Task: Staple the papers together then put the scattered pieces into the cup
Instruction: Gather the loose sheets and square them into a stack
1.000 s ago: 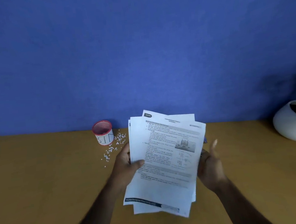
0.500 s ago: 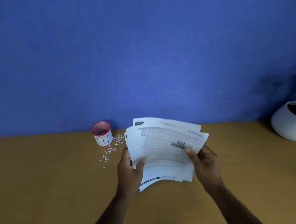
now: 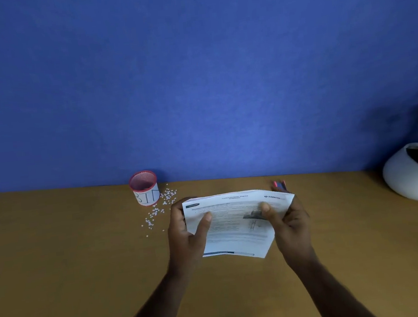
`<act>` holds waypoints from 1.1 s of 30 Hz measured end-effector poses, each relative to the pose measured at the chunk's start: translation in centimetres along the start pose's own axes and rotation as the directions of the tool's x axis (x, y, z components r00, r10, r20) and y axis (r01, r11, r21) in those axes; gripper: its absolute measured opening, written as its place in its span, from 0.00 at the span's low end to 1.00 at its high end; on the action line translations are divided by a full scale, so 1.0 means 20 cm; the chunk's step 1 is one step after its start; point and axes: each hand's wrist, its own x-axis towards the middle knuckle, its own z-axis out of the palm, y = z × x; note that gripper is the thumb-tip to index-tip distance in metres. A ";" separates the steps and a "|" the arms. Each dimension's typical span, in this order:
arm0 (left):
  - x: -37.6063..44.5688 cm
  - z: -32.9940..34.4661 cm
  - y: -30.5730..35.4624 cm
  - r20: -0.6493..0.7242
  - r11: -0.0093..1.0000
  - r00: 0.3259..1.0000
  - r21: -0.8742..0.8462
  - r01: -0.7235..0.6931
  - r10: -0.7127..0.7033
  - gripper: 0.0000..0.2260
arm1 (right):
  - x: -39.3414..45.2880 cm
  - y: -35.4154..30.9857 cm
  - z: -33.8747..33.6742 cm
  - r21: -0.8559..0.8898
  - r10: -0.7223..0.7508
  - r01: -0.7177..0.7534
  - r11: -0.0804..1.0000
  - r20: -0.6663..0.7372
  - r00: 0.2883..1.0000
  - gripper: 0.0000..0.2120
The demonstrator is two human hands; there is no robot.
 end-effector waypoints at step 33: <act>0.09 0.08 0.09 -0.193 0.982 0.975 0.171 -0.076 0.109 0.10 | 0.01 -0.06 -0.02 0.159 0.182 -0.197 0.967 0.101 0.978 0.07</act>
